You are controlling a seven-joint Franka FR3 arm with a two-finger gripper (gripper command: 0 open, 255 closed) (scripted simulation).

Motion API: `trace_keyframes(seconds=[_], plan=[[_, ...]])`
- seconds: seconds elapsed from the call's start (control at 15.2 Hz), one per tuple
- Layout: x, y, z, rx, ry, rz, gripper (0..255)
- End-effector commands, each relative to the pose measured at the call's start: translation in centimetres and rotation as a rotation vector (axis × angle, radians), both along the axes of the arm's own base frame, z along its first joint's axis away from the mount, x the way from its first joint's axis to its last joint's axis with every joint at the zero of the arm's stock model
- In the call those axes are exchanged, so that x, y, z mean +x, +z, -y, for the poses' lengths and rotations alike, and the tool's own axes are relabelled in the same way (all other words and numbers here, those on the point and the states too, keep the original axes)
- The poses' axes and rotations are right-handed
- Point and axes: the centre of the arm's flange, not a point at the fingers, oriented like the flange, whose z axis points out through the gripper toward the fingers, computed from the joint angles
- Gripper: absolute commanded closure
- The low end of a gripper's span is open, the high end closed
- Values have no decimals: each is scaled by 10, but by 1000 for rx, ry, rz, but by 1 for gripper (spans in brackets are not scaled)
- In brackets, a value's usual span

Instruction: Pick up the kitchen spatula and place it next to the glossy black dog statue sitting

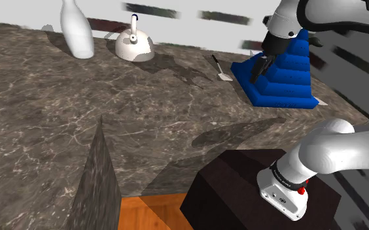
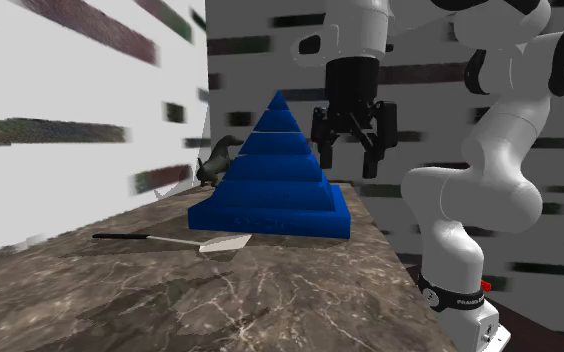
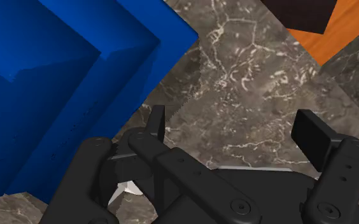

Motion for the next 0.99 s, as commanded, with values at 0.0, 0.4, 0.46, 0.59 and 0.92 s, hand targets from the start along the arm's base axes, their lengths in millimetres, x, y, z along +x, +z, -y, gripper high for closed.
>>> trace_keyframes(seconds=[0.0,0.4,0.46,0.59,0.92], plan=[[0,0,0,0,0,0,0],[72,-20,18,8,-176,23,0],[84,-23,23,9,-205,27,0],[107,-29,32,12,-264,35,0],[162,-44,62,18,-410,54,0]])
